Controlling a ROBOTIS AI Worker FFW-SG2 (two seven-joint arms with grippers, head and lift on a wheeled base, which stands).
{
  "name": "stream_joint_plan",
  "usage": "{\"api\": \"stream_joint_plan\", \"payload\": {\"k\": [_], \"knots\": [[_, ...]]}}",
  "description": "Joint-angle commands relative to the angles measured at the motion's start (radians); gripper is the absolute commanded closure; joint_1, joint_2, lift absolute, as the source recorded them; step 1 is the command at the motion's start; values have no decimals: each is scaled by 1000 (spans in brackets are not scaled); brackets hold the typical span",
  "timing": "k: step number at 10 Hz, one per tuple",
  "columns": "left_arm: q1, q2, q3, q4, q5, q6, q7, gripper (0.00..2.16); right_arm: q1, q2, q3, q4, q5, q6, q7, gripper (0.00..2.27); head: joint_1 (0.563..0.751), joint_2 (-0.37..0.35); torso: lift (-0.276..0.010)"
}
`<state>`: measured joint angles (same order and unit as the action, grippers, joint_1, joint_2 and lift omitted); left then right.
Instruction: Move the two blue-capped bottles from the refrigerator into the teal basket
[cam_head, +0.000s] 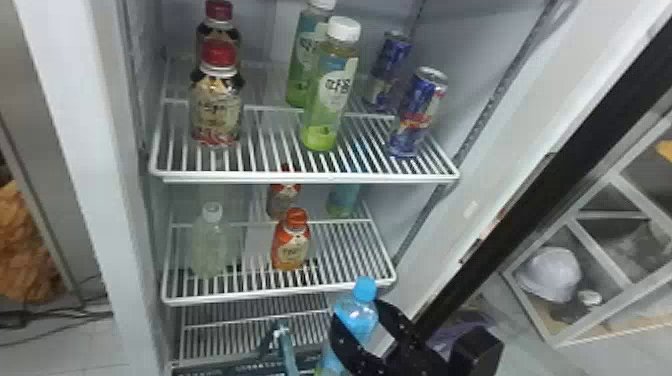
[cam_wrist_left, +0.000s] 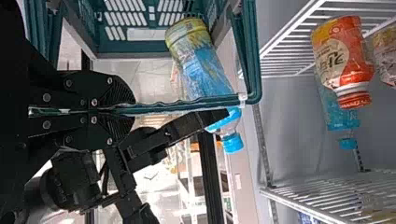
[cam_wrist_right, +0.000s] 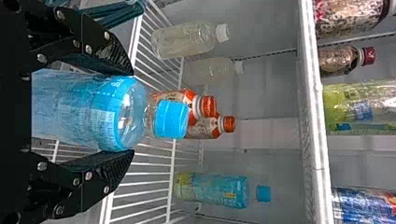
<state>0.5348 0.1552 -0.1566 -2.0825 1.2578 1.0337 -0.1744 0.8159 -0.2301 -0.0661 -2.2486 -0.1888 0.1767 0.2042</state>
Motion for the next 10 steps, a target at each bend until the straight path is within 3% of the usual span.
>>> {"api": "stream_joint_plan", "payload": {"k": [1, 7, 10], "knots": [[0, 0, 2, 0, 0, 0, -1, 1108, -23, 17, -27, 38, 25, -27, 29, 487, 695, -350, -136], [-2, 0, 0, 0, 0, 0, 1, 1108, -55, 28, -37, 80, 23, -108, 72, 486, 695, -350, -136], [-2, 0, 0, 0, -1, 0, 1, 1108, -62, 28, -49, 80, 37, -118, 109, 242, 695, -350, -136]]}}
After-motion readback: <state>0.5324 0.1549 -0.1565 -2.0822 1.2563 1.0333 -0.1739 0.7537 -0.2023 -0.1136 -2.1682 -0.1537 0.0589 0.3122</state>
